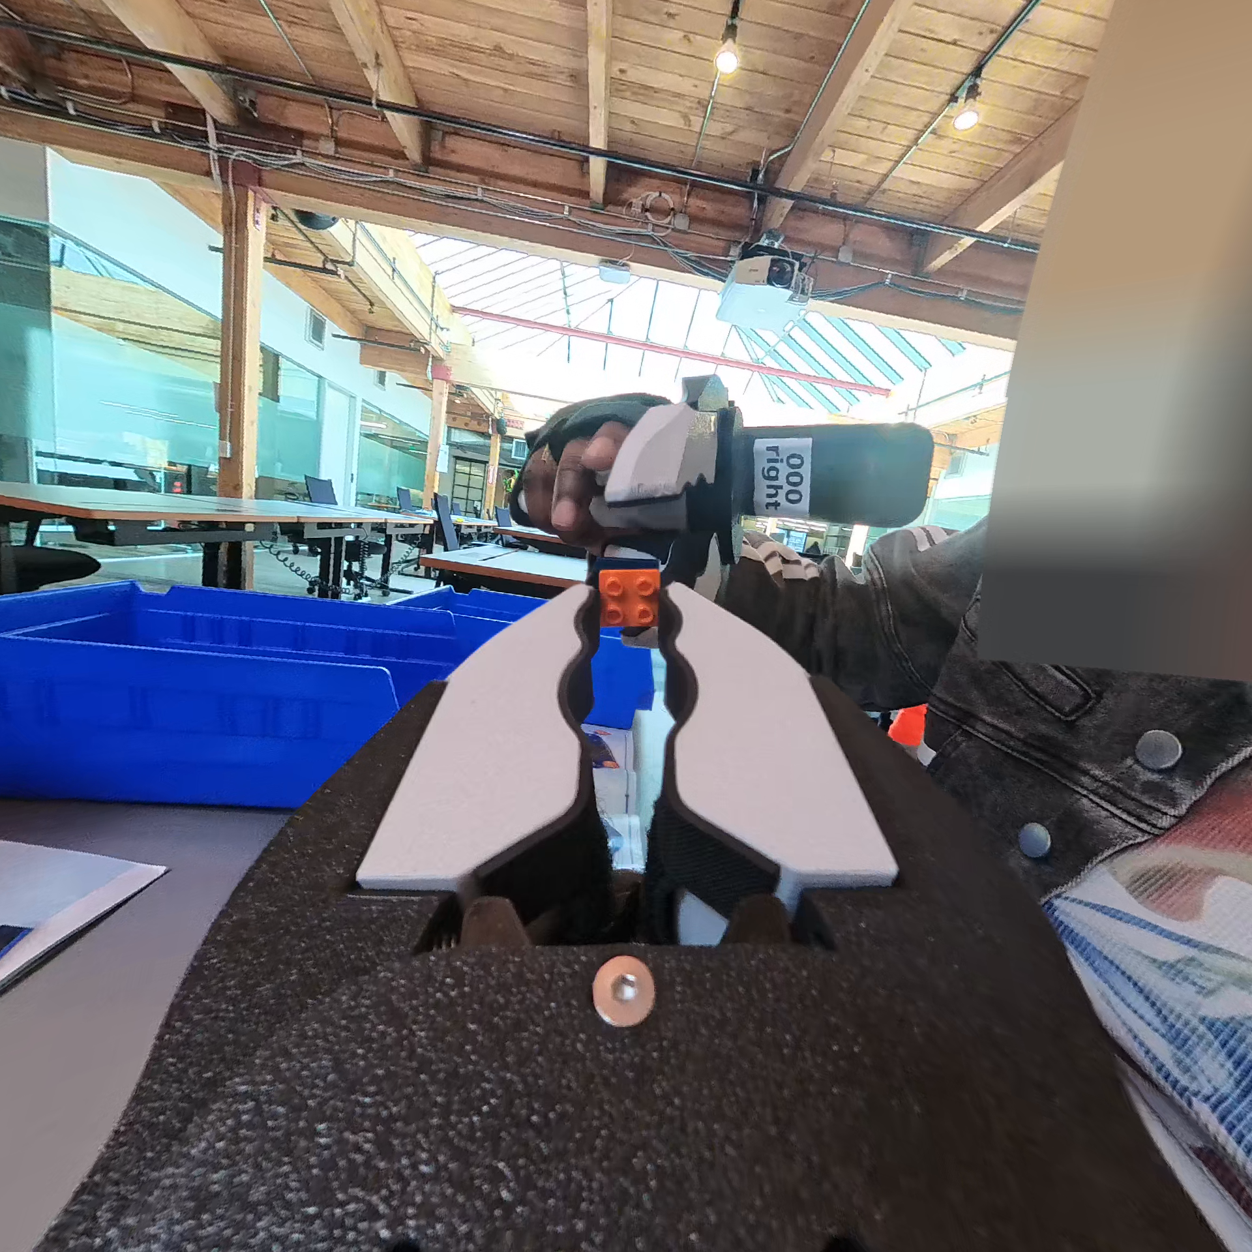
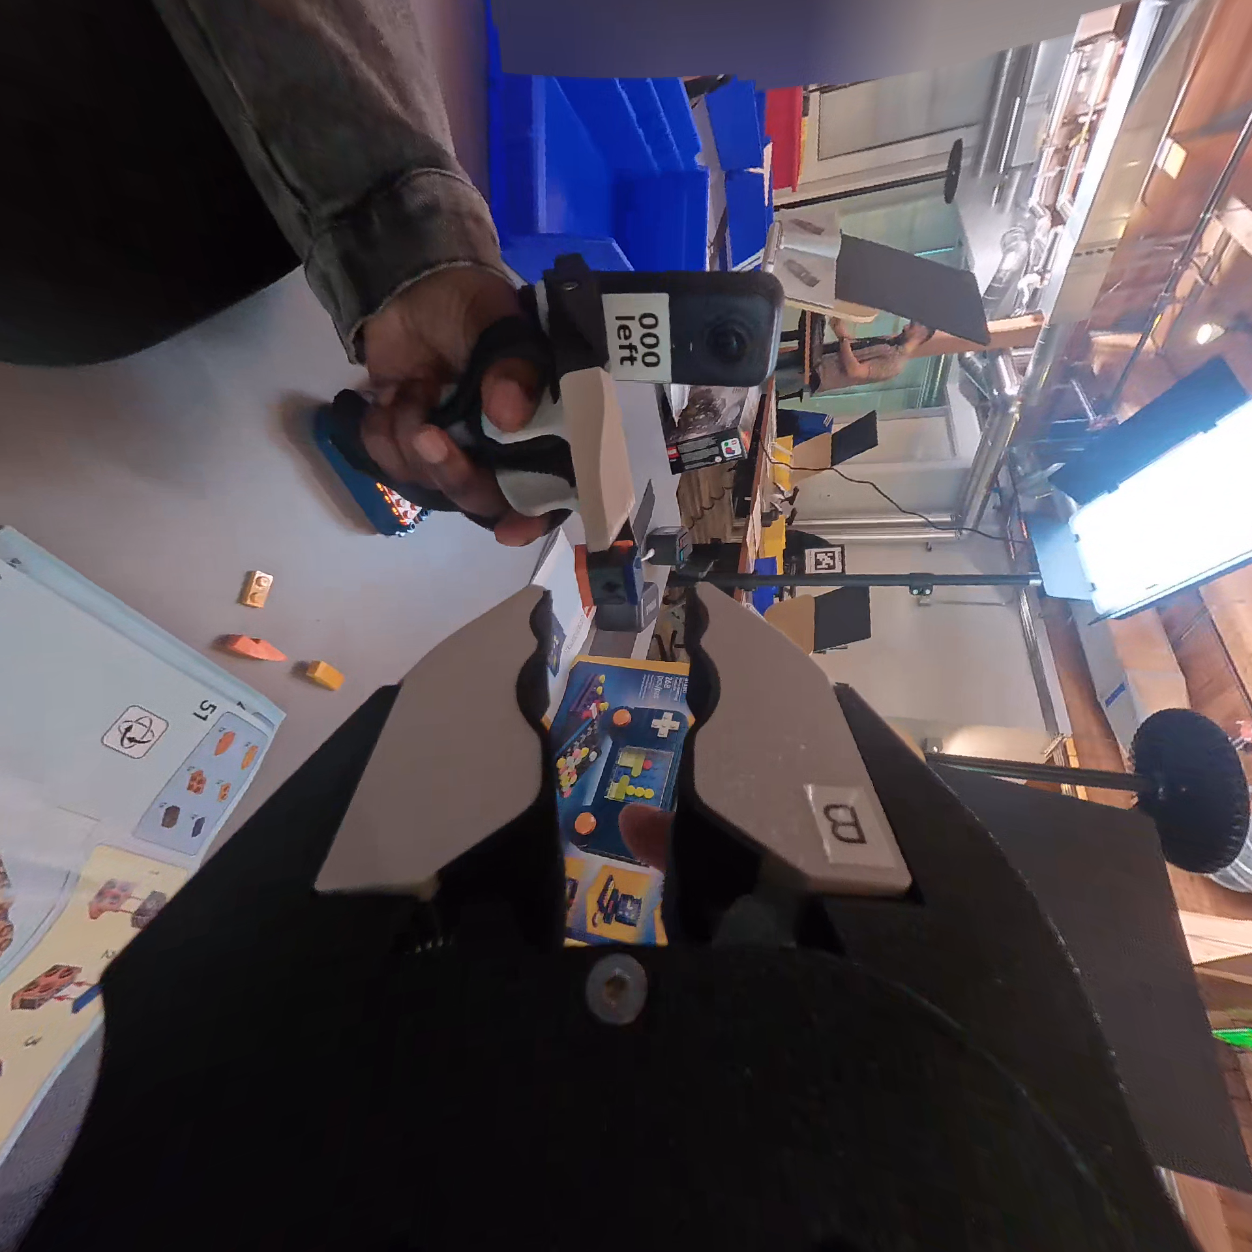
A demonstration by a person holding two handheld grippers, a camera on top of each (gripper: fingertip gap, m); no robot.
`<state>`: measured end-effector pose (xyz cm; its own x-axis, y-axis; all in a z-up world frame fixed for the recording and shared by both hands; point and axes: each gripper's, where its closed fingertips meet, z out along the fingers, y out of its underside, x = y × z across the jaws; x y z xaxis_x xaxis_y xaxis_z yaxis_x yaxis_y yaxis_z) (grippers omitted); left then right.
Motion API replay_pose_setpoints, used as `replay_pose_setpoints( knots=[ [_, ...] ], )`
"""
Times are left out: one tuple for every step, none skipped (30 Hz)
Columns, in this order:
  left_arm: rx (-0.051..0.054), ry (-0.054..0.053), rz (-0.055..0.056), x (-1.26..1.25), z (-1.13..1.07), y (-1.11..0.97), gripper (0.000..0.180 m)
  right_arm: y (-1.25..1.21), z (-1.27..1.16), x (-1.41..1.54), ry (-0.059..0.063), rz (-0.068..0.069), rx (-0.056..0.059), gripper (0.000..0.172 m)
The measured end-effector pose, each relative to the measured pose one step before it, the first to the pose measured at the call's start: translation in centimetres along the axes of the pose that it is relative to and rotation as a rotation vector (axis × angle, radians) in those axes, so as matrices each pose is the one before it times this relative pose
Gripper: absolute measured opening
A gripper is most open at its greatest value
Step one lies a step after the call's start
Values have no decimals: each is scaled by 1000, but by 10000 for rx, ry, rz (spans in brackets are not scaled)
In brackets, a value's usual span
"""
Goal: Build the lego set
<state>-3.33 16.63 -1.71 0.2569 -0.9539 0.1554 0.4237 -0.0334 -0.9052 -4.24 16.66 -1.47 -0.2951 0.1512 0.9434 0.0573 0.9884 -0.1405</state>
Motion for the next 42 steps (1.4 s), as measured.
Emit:
replay_pose_setpoints(
  knots=[
    [-11, 72, -57, 78, 14, 25, 15, 24, 82, -97, -34, -150, -40, 36],
    [-12, 60, -59, 66, 22, 31, 15, -3, 90, -108, 5, -198, -27, 36],
    [-32, 58, -46, 61, 34, 68, 15, -62, 98, -131, 2, -150, 6, 36],
    [-52, 85, -41, 114, 59, 94, 15, -113, 115, -152, -8, -82, 47, 35],
    [-41, 106, -51, 147, 63, 87, 15, -81, 108, -222, -51, -85, 15, 32],
    [-39, 99, -59, 137, 51, 89, 15, -17, 106, -219, -53, -119, -42, 25],
    [-162, 76, -33, 80, 57, 265, 16, -73, 35, 87, 155, -94, -12, 18],
    [-107, 59, 12, 56, 6, 159, 15, -37, -30, -133, -43, -83, -10, 18],
    [-24, 30, -65, 20, 3, 17, 15, -8, -7, -15, 36, 6, -46, 18],
    [-66, 120, -167, 103, -3, 59, 15, -104, -35, -68, 29, -65, -6, 18],
    [-199, 95, -174, 13, -8, 241, 15, 4, -3, -239, -94, -100, -121, 18],
    [-74, 48, -250, -77, -19, 137, 15, 89, 27, -141, -30, -104, -216, 18],
    [20, 207, -382, 69, -27, 92, 15, -89, -14, -104, -15, -63, -101, 18],
    [82, 289, -410, 159, -11, 32, 15, -121, -17, -31, 11, 16, -62, 18],
    [63, 150, -387, -19, -24, 39, 15, 17, 26, -127, -29, -3, -159, 16],
    [21, 125, -318, 8, -26, 38, 15, -27, 8, -78, 74, -134, -130, 16],
    [-25, 112, -269, 47, -10, 87, 15, -46, -14, -82, 75, -265, -125, 16],
    [-101, 52, -218, -30, 18, 161, 15, -7, -40, -159, -52, -278, -154, 16],
    [-81, 46, -90, 17, 34, 135, 15, -31, -52, -102, -67, -102, -89, 16],
    [-35, 9, -41, 4, 35, 79, 15, -18, -44, -96, -67, 45, -38, 16],
    [-56, -5, -30, -16, 37, 92, 15, 4, -35, -93, -43, 83, -7, 16],
    [-13, -4, -23, -29, 11, 43, 15, 16, -5, -62, -3, 157, -11, 17],
    [-27, -16, -4, -61, -2, 69, 15, 34, 14, -113, -31, 251, 4, 16],
    [-103, -72, 46, -116, 11, 161, 15, 81, 5, -187, -38, 228, 14, 16],
    [-124, -89, 42, -117, 32, 151, 15, 75, -18, -162, 9, 248, 39, 16],
    [-10, -83, -81, -127, 28, -30, 16, 195, -1, -14, 96, 327, 0, 17],
    [123, -107, -92, -142, 54, -248, 17, 351, 9, 128, 156, 320, -69, 17],
    [381, -52, -52, -34, -22, -597, 19, 376, -61, 557, 461, 424, -12, 17],
    [606, 78, 43, 196, -221, -903, 26, 585, -158, 950, 655, 779, -37, 16],
    [559, -89, 157, -27, -369, -897, 27, 692, -259, 1065, 640, 1053, -5, 17],
    [444, -347, 285, -384, -423, -794, 29, 449, -442, 1287, 749, 1110, 218, 17],
    [297, -431, 386, -533, -402, -605, 30, 194, -588, 1473, 835, 1162, 386, 16],
    [108, -385, 390, -495, -303, -300, 30, 122, -559, 1345, 744, 1246, 393, 16],
    [-101, -297, 320, -388, -141, 35, 30, -31, -459, 945, 584, 1102, 441, 16],
    [-269, -195, 244, -233, 30, 345, 30, -108, -362, 546, 482, 666, 430, 16],
    [-324, -125, 196, -107, 170, 522, 31, 63, -230, 146, 332, 332, 257, 16],
    [-247, -68, 140, 13, 249, 522, 33, 208, -57, -234, 146, 223, 136, 16],
    [-146, -1, 45, 119, 262, 423, 33, 152, 65, -677, -108, 146, 157, 16],
    [-88, 13, -53, 124, 251, 323, 34, 81, 154, -785, -154, -31, 174, 16],
    [-104, 16, -94, 91, 209, 261, 34, 203, 204, -665, -62, -144, 77, 16],
    [-105, 62, -98, 132, 149, 183, 35, 417, 224, -566, 8, -89, -64, 16],
    [-38, 139, -114, 242, 85, 39, 35, 518, 187, -461, 146, -86, -118, 16]
  ],
)
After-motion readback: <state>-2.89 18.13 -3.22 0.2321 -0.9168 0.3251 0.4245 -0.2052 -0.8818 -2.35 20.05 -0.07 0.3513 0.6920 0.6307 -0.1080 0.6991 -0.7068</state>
